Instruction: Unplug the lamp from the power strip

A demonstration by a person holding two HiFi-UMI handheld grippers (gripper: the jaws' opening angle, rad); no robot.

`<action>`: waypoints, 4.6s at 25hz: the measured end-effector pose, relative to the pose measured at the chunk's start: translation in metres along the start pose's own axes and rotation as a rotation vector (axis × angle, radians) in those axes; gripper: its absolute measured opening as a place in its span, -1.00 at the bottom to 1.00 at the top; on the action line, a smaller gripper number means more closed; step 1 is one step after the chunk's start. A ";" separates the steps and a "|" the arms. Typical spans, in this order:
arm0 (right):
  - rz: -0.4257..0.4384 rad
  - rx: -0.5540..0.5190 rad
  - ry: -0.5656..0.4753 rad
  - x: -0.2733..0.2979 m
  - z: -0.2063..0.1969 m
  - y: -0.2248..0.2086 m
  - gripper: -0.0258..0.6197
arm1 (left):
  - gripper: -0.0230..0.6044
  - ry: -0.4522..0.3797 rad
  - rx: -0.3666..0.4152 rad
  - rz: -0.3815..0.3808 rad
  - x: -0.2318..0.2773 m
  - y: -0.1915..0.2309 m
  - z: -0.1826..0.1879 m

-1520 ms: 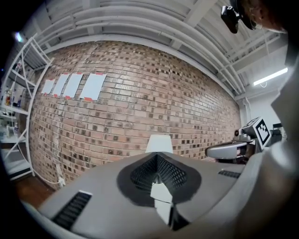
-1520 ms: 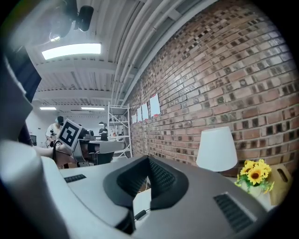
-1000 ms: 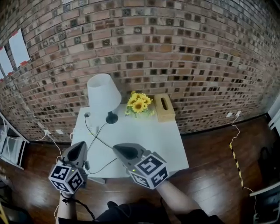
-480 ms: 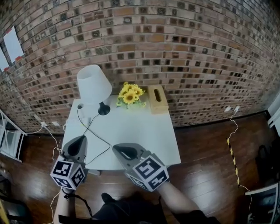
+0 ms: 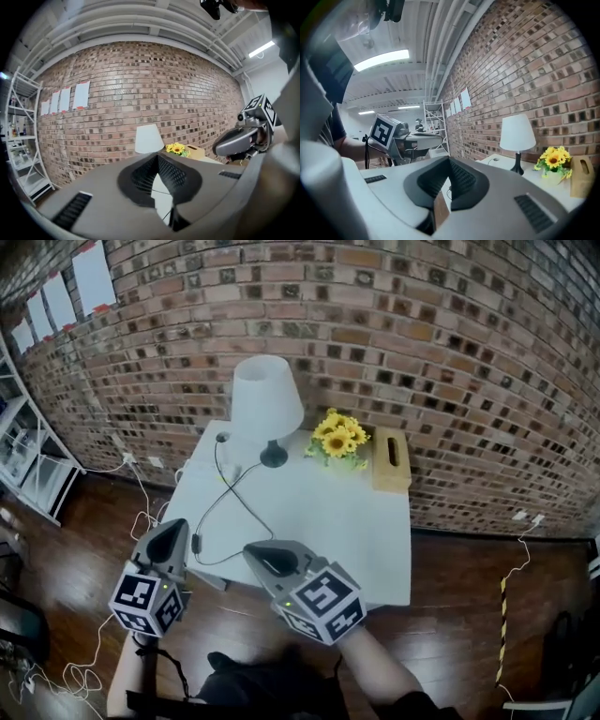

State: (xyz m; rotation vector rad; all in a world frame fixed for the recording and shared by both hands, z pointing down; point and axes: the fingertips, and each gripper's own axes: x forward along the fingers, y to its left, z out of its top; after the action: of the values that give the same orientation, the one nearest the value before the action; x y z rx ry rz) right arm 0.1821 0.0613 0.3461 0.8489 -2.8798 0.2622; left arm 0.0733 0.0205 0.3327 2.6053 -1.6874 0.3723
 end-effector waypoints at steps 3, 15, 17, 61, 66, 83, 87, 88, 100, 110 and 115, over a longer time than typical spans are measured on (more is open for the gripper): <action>0.055 -0.019 -0.001 0.022 0.009 0.017 -0.93 | -0.87 -0.011 -0.016 0.051 -0.018 0.025 -0.004; 0.223 -0.074 0.044 0.125 0.024 0.094 -0.93 | -0.87 -0.008 -0.092 0.210 -0.088 0.138 -0.032; 0.235 -0.102 0.052 0.142 0.027 0.106 -0.93 | -0.87 -0.025 -0.099 0.240 -0.101 0.156 -0.033; 0.571 -0.241 0.069 0.338 0.040 0.371 -0.93 | -0.88 0.003 -0.127 0.546 -0.356 0.347 -0.114; 0.567 -0.238 0.096 0.347 0.031 0.361 -0.93 | -0.88 0.003 -0.172 0.549 -0.349 0.348 -0.123; 0.685 -0.123 0.086 0.435 0.036 0.318 -0.93 | -0.88 0.111 -0.139 0.658 -0.300 0.406 -0.125; 0.716 -0.115 0.076 0.450 0.044 0.306 -0.93 | -0.88 0.137 -0.136 0.683 -0.289 0.417 -0.121; 0.726 -0.114 0.078 0.453 0.044 0.305 -0.93 | -0.88 0.139 -0.145 0.694 -0.287 0.419 -0.120; 0.796 -0.128 0.092 0.487 0.044 0.317 -0.93 | -0.88 0.153 -0.160 0.749 -0.292 0.451 -0.122; 0.742 -0.095 0.105 0.530 0.049 0.354 -0.93 | -0.88 0.116 -0.152 0.687 -0.317 0.506 -0.137; 0.710 -0.113 0.111 0.558 0.052 0.387 -0.93 | -0.88 0.096 -0.166 0.636 -0.337 0.541 -0.148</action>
State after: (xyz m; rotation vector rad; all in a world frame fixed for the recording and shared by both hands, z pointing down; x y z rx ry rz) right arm -0.4985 0.0782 0.3401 -0.2265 -2.9322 0.1952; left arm -0.5740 0.1183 0.3442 1.8514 -2.3553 0.3333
